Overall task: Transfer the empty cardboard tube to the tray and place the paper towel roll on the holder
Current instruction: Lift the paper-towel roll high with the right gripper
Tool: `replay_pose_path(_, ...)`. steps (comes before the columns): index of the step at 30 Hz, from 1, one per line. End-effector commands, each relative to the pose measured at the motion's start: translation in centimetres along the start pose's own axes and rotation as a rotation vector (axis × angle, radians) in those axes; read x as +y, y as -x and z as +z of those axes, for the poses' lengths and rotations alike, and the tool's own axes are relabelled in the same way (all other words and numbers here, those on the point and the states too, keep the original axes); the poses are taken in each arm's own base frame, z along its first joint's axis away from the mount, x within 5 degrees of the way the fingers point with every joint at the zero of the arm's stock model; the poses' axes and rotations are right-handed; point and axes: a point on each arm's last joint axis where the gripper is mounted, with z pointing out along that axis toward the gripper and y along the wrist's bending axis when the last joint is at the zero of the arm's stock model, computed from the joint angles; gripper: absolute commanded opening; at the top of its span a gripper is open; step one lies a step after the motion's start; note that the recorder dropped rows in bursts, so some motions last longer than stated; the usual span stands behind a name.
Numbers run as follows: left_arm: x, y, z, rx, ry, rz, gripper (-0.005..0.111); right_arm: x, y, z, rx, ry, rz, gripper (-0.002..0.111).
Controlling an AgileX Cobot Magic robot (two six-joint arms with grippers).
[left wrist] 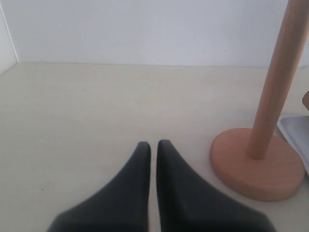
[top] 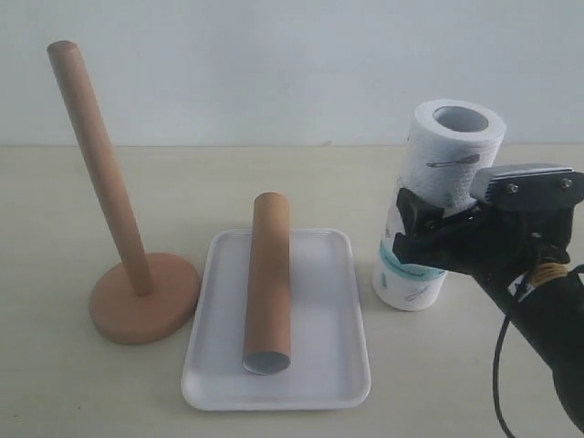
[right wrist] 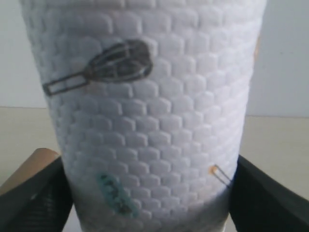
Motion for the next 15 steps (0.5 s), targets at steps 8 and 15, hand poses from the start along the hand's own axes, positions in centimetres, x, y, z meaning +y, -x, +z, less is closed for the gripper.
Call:
replay_pose_path(8,0.0,-0.1,0.0,0.000,0.001,-0.004,0.004,0.1,-0.5,0.0,0.048,0.015,-0.070,0.000)
replay_pose_path(15,0.0,-0.1,0.0,0.000,0.001,-0.004,0.004,0.6,-0.5,0.0,0.049,0.073,-0.092,0.000)
